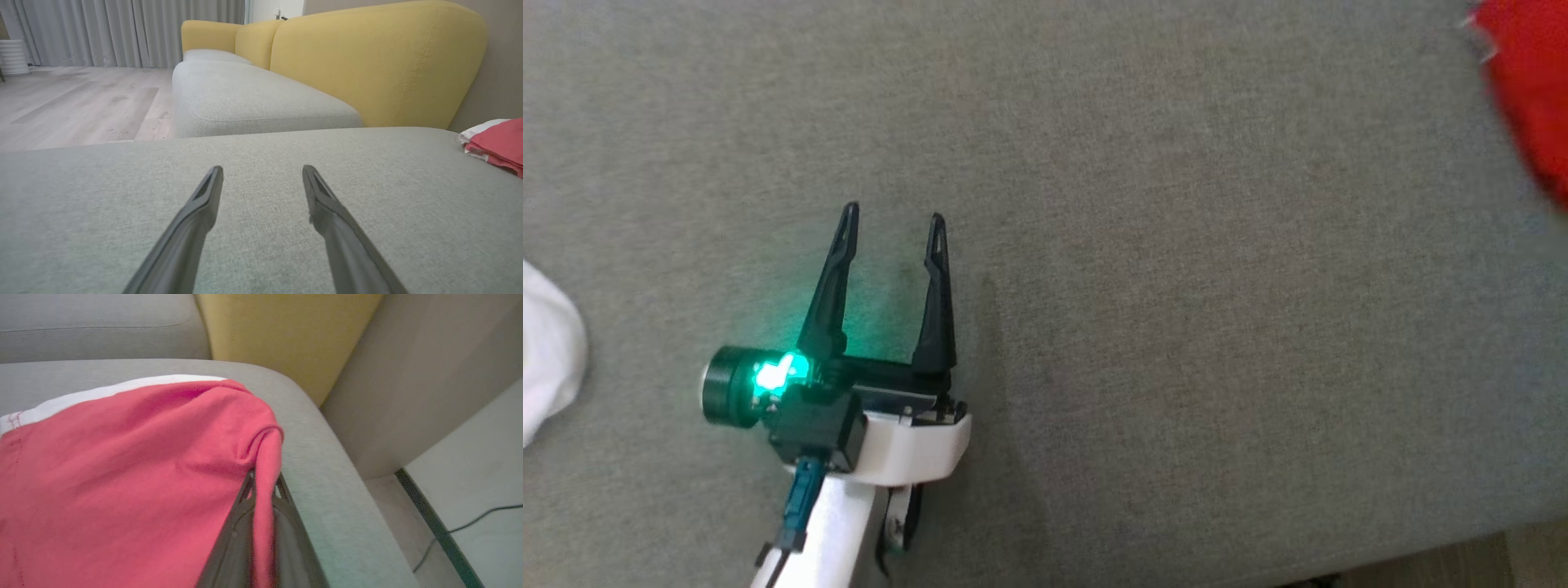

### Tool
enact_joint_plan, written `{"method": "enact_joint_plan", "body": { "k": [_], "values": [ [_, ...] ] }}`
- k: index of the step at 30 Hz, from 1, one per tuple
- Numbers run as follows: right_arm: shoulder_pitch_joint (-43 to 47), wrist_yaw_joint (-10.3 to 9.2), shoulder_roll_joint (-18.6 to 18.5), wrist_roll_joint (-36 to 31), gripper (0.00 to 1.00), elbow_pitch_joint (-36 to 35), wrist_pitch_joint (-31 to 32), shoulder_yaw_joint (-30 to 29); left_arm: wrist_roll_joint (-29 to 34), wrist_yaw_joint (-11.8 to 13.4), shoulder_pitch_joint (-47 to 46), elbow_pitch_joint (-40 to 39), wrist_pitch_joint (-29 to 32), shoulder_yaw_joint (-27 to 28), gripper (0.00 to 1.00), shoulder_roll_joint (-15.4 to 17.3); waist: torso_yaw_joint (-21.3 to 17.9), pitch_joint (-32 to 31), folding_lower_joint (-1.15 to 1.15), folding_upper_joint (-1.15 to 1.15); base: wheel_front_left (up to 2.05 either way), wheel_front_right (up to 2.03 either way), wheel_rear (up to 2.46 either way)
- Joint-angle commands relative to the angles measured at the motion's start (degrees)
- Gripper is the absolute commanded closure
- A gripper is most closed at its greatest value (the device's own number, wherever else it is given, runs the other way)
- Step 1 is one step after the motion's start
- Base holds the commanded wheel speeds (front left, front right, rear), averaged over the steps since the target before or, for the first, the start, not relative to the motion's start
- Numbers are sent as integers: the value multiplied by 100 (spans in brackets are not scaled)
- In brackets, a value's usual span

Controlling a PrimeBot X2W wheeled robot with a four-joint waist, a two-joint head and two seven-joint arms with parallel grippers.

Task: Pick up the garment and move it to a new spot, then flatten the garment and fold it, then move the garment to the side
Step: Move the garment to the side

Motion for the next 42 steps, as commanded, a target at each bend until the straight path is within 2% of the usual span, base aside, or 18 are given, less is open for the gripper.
{"method": "enact_joint_plan", "body": {
  "k": [1, 2, 3, 4, 6, 9, 13, 16, 19, 25, 28, 36, 42],
  "values": [
    [48, -4, -372, -42, 96, 86, -156, -149, 51, -23, -100, -146, -29, 163, 0, -3, -91, 233, -2, 0, 0, 0, 0],
    [29, -4, -394, -92, 76, 166, -195, -227, 50, -32, -128, -129, -29, 166, 0, -3, -90, 241, -2, 0, 0, 0, 0],
    [-6, -4, -410, -175, 13, 261, -262, -311, 46, -41, -153, -108, -29, 168, 0, -3, -87, 239, -2, 0, 0, 0, 0],
    [-71, -4, -416, -303, 0, 361, -392, -415, 35, -48, -173, -86, -29, 171, 0, -3, -83, 217, -2, 0, 0, 0, 0],
    [-194, -4, -329, -678, 0, 455, -636, -544, -12, -46, -192, -47, -29, 176, 0, -3, -68, 104, -2, 0, 0, 0, 0],
    [-252, -4, 15, -1158, 0, 413, -784, -719, -88, -33, -158, 6, -29, 143, 0, -3, -17, -206, -2, 0, 0, 0, 0],
    [-181, -4, 352, -1803, 0, 110, -817, -979, -173, 1, -53, 59, -29, 109, 0, -3, 60, -603, -2, 0, 0, 0, 0],
    [217, -4, 947, -2271, 0, -509, -820, -1262, -311, 55, 121, 118, -29, 108, 0, -3, 170, -1063, -2, 0, 0, 0, 0],
    [852, -4, 1533, -2503, 0, -1080, -821, -1277, -490, 115, 349, 205, -29, 161, 0, -3, 291, -1526, -2, 0, 0, 0, 0],
    [2188, -4, 2492, -2422, 0, -2016, -821, -881, -763, 152, 866, 428, -29, 276, 0, -3, 582, -2498, -2, 0, 0, 0, 0],
    [2823, -4, 2786, -2384, 0, -2553, -822, -635, -790, 125, 1085, 545, -29, 421, 0, -3, 716, -2834, -2, 0, 0, 0, 0],
    [3957, -4, 3608, -2805, 0, -3529, -822, -1117, -602, -75, 1375, 621, -29, 778, 0, -3, 864, -3148, -2, 0, 0, 0, 0],
    [4258, -4, 3846, -3047, 0, -3586, -822, -1269, -528, -143, 1496, 717, -29, 892, 0, -3, 862, -3233, -2, 0, 0, 0, 0]
  ]
}}
